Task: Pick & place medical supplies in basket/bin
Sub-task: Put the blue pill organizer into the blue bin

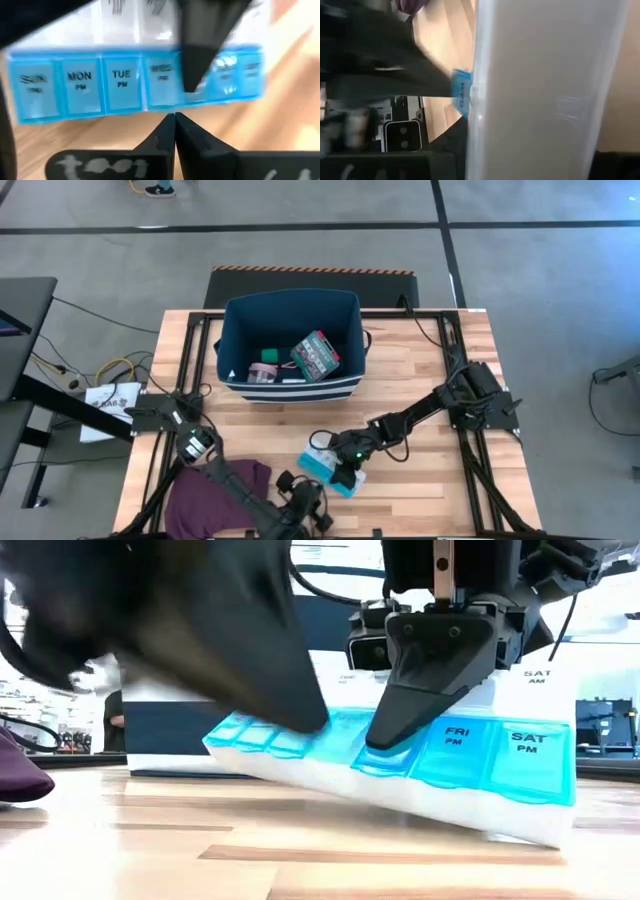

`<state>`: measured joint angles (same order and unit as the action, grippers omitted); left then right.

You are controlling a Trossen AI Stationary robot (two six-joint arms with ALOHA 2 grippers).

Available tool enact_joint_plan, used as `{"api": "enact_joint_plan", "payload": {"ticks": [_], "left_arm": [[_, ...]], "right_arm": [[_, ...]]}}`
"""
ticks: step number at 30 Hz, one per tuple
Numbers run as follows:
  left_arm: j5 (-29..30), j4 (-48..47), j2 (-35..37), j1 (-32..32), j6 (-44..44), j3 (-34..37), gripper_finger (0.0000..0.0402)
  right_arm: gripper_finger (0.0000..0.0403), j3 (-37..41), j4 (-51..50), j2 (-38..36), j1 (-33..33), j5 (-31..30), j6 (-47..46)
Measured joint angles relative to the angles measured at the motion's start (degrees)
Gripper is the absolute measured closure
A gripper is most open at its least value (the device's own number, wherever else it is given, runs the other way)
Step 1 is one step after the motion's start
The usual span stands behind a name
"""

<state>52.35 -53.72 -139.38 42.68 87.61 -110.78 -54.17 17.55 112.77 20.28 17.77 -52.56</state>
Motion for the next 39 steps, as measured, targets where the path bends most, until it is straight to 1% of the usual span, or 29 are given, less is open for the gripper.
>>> {"api": "enact_joint_plan", "payload": {"ticks": [5,7,9,11,15,16,18,21,24,27,29,31,34,36,39], "left_arm": [[4.5,0.0,4.5,4.2,0.2,-0.1,0.0402],[8.0,-0.1,6.6,6.5,0.2,-0.1,0.0402],[12.9,0.1,9.2,9.1,0.0,-0.1,0.0402],[19.1,0.8,11.8,12.0,-1.6,-0.1,0.0402],[34.0,1.9,16.0,17.8,-6.7,-0.1,0.0402],[36.9,1.9,16.8,19.4,-8.2,-0.1,0.0402],[37.8,2.4,18.2,21.1,-10.8,-0.1,0.0402],[37.8,3.0,19.5,22.5,-11.8,-0.1,0.0402],[37.8,4.2,19.6,22.2,-13.1,-0.1,0.0402],[37.7,4.3,19.5,21.3,-13.6,-0.1,0.0402],[37.7,4.1,19.5,20.7,-13.7,-0.1,0.0402],[37.7,3.9,19.5,20.0,-14.9,-0.1,0.0402],[37.7,4.2,19.5,19.4,-16.6,-0.1,0.0402],[37.7,4.2,19.5,19.3,-16.6,-0.1,0.0402],[37.7,4.0,19.5,19.4,-17.2,-0.1,0.0402]], "right_arm": [[0.0271,0.3,2.7,-0.1,-0.2,1.6,0.3],[0.0259,0.1,5.4,-0.5,-0.1,2.6,-0.1],[0.0245,-1.1,8.0,-1.3,0.2,3.6,-0.1],[0.024,-2.6,8.7,-2.4,0.6,4.7,0.6],[0.026,-6.8,8.4,-4.5,0.8,5.0,3.2],[0.0267,-8.3,8.7,-5.2,0.8,4.9,4.1],[0.0271,-10.7,7.8,-7.6,0.2,5.2,6.3],[0.0265,-15.4,6.3,-10.7,-1.6,6.3,8.7],[0.0242,-20.6,0.7,-14.8,-4.4,7.8,11.7],[0.0234,-27.2,-8.3,-18.9,-8.9,6.3,15.2],[0.0243,-32.2,-15.4,-20.3,-12.6,2.5,17.5],[0.0256,-36.8,-25.9,-21.2,-16.6,-1.1,19.7],[0.0269,-42.9,-40.5,-20.9,-22.9,-5.9,20.6],[0.0266,-45.1,-50.2,-20.7,-26.8,-7.8,20.9],[0.0247,-45.5,-57.3,-20.3,-31.7,-11.1,21.3]]}}
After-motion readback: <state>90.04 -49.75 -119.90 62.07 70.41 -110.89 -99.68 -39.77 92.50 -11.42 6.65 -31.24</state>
